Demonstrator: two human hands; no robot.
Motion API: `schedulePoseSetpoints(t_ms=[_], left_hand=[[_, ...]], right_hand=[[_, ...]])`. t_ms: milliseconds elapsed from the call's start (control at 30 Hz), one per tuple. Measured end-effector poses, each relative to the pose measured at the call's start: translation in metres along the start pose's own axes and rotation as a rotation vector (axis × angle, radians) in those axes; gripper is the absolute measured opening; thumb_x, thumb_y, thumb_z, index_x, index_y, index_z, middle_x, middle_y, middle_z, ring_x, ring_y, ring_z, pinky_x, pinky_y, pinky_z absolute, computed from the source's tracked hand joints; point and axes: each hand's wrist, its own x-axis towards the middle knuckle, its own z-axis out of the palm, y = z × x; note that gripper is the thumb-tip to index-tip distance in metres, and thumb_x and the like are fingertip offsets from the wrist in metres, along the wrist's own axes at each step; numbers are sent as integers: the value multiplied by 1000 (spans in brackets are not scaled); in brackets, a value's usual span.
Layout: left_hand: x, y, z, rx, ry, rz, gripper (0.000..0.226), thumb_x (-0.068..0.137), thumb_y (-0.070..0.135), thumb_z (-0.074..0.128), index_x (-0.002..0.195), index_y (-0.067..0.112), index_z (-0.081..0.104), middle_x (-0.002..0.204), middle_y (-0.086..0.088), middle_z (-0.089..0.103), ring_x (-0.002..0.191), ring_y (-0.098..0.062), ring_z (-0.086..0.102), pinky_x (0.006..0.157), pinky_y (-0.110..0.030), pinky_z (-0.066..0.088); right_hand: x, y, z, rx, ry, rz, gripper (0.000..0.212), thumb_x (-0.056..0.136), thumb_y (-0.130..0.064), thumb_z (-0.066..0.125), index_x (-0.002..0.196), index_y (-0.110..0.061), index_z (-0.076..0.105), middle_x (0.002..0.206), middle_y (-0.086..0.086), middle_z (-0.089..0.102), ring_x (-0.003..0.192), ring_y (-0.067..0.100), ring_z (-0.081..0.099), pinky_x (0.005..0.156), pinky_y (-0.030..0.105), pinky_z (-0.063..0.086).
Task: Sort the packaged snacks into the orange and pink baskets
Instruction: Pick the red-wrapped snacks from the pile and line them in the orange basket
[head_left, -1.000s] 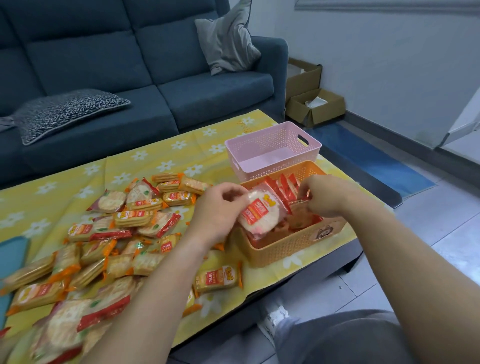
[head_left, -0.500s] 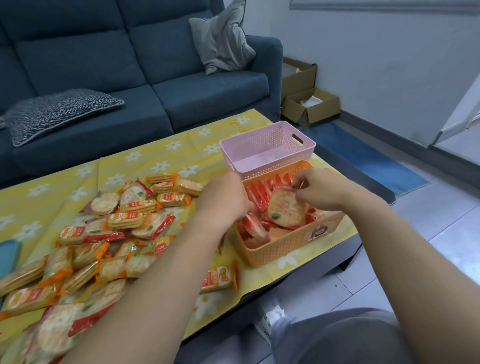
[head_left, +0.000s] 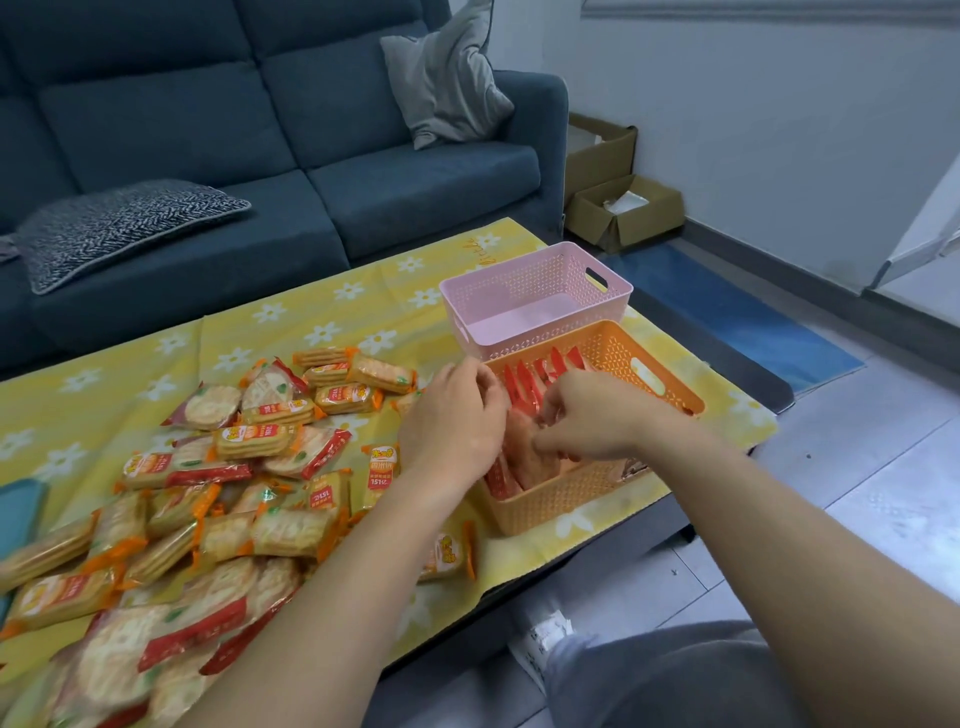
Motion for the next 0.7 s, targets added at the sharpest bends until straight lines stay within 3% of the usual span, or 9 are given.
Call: schedulePoseSetpoints(t_ms=[100,200,267,333,400,500,567,633,700], left_hand=[[-5,-7,4,-177,-85,126,22,88,18,48,89,34,63,93,14,62,92,-16,58,84,-40,49],[-9,-12,10,-4,-154,202,13,90,34,55,89,36,67,95,17,66,92,-16,54,88,-41,47],[-10,-14,13,177,-169,261,18,89,50,59,89,35,69,100,18,63,95,-14,49,90,-40,42],[-12,-13,14,269,-179,264,24,85,58,62,87,35,69,103,18,59,100,-14,47,94,-39,37],[-13,-10,14,290,-186,248,20,83,55,65,86,36,67,105,18,58,104,-15,47,97,-38,34],[-16,-7,15,271,-178,226,14,84,49,67,89,37,66,106,17,58,107,-16,48,98,-38,35],[-17,-9,15,239,-175,206,11,85,48,67,87,37,65,102,18,57,106,-16,48,99,-38,38],[-17,-10,16,214,-171,189,11,85,48,67,84,38,64,99,18,57,104,-16,48,97,-39,41],[-18,-11,16,210,-164,186,12,85,49,66,85,37,65,98,17,57,103,-16,49,96,-39,43]], right_hand=[[9,-4,14,5,-63,-47,30,83,-28,70,81,2,74,68,13,69,58,19,54,60,39,50],[9,5,9,52,-217,-51,18,90,-20,68,90,-4,77,70,2,69,61,14,58,61,29,49],[7,19,-7,60,-115,-4,16,93,-13,63,93,-9,79,78,-1,74,66,8,64,64,24,52],[5,36,-26,-74,112,67,15,92,-14,62,92,-15,76,87,-1,73,75,9,65,72,30,55],[4,52,-35,-196,141,136,12,92,-25,65,99,-21,74,98,-1,73,89,15,66,85,37,58],[4,59,-32,-354,-130,268,39,88,-56,64,104,-22,75,100,-3,73,93,18,68,91,41,58],[8,56,-27,-410,-200,317,54,82,-72,59,96,-21,73,92,-5,70,91,18,68,90,40,58],[13,50,-24,-457,-228,341,53,81,-76,57,86,-24,65,85,-8,62,94,19,65,91,37,56],[15,44,-23,-510,-226,353,47,83,-72,59,87,-25,63,84,-9,60,96,19,64,90,35,56]])
